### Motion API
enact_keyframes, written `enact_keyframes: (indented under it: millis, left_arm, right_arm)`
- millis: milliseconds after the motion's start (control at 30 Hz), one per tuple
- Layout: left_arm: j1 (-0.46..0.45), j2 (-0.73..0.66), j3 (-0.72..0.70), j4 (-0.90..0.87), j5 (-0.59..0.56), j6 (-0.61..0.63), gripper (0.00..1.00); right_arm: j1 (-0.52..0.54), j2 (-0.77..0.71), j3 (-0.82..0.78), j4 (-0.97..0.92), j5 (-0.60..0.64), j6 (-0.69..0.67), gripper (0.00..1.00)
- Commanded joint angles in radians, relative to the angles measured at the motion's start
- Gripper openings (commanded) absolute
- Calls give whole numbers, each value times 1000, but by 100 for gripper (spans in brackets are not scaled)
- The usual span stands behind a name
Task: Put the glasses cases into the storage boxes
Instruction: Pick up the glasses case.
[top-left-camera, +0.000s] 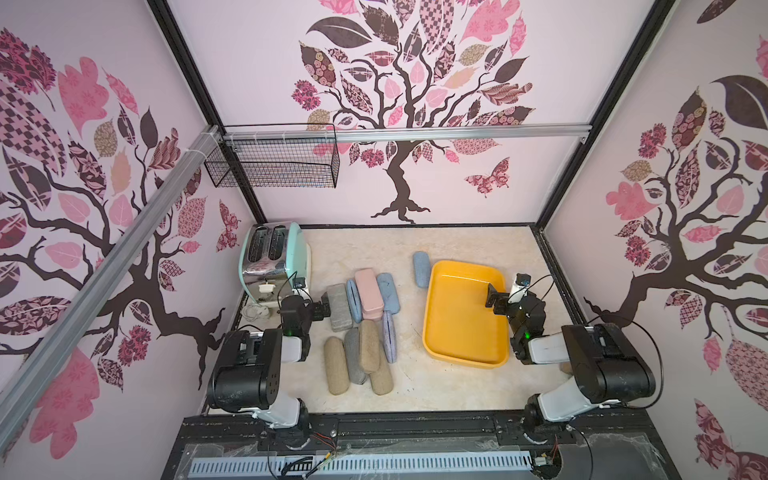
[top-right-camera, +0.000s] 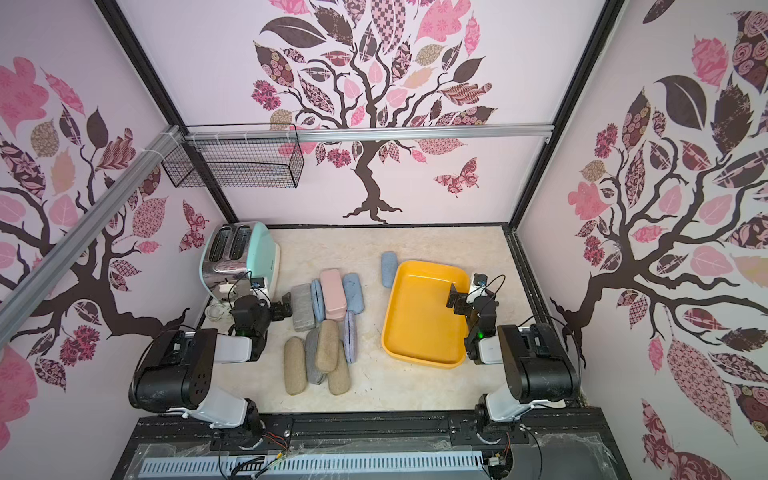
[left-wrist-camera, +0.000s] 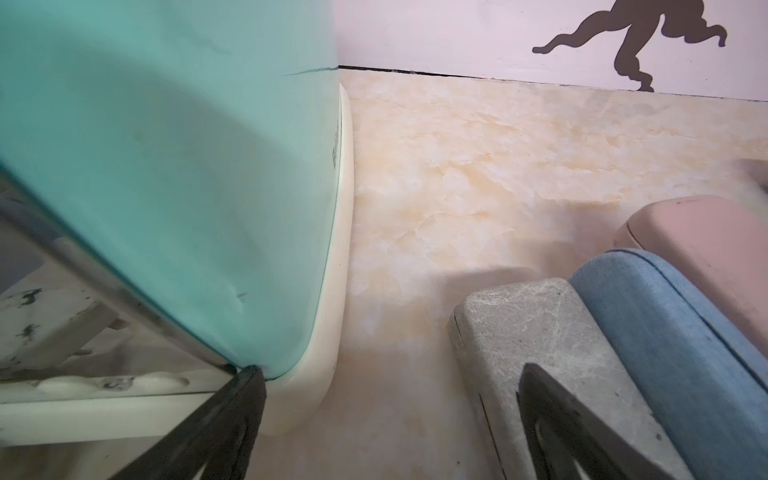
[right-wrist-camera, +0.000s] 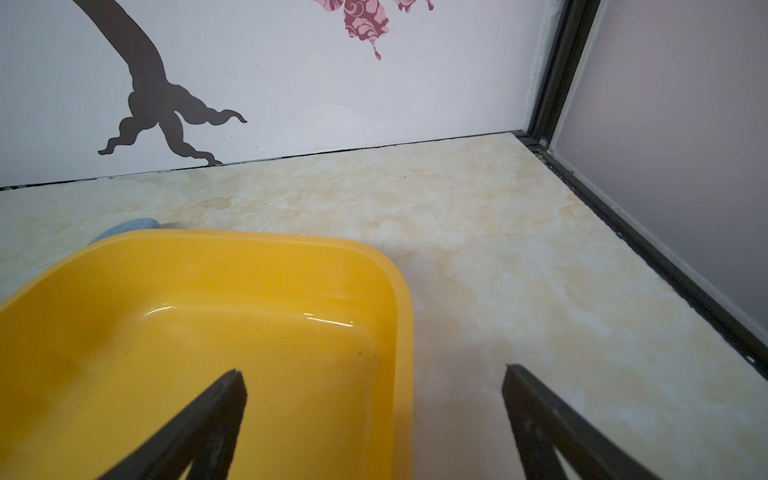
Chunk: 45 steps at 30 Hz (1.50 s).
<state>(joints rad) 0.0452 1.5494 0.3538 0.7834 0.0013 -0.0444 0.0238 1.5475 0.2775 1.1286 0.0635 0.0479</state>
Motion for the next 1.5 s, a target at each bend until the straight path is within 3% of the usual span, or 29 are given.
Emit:
enact_keyframes:
  millis: [0, 667, 733, 767, 800, 833, 867, 900, 933, 967, 1033, 1133, 1267, 1467]
  left_arm:
    - [1, 4, 44, 46, -13, 15, 97]
    - [0, -2, 42, 48, -20, 13, 97]
    - [-1, -71, 114, -116, -113, -28, 97]
    - [-1, -134, 228, -338, -165, -48, 97]
    - [-13, -192, 335, -481, -315, -127, 98]
    - [-12, -241, 430, -593, -376, -242, 98]
    - [0, -282, 564, -788, -328, -320, 97]
    - [-8, -286, 682, -921, -265, -309, 97]
    - [-34, -276, 761, -999, -269, -296, 96]
    - [-67, -256, 844, -1090, -302, -314, 93]
    - [-96, -216, 929, -1218, -269, -353, 91]
    - [-115, -174, 974, -1403, -177, -429, 84]
    - [-269, -182, 934, -1559, -221, -414, 81]
    - [-465, -307, 815, -1672, -145, -511, 76]
  right_arm:
    - [-5, 6, 11, 11, -8, 3, 99]
    - [-34, 2, -3, 35, -70, 20, 99]
    - [-35, -30, 8, 32, -27, 31, 100]
    - [-31, -124, 70, -189, 22, 47, 99]
    - [-24, -218, 183, -469, 127, 112, 99]
    - [-23, -272, 312, -708, 220, 228, 100]
    - [-24, -310, 456, -954, 253, 376, 100]
    - [-24, -331, 570, -1125, 209, 448, 99]
    - [-23, -345, 631, -1192, 168, 474, 99]
    - [-28, -366, 621, -1191, 176, 592, 100]
    - [-102, -375, 566, -1114, -39, 687, 99]
    - [-37, -246, 805, -1445, 14, 570, 100]
    - [129, -217, 963, -1640, 142, 434, 99]
    - [269, -250, 988, -1811, 81, 415, 99]
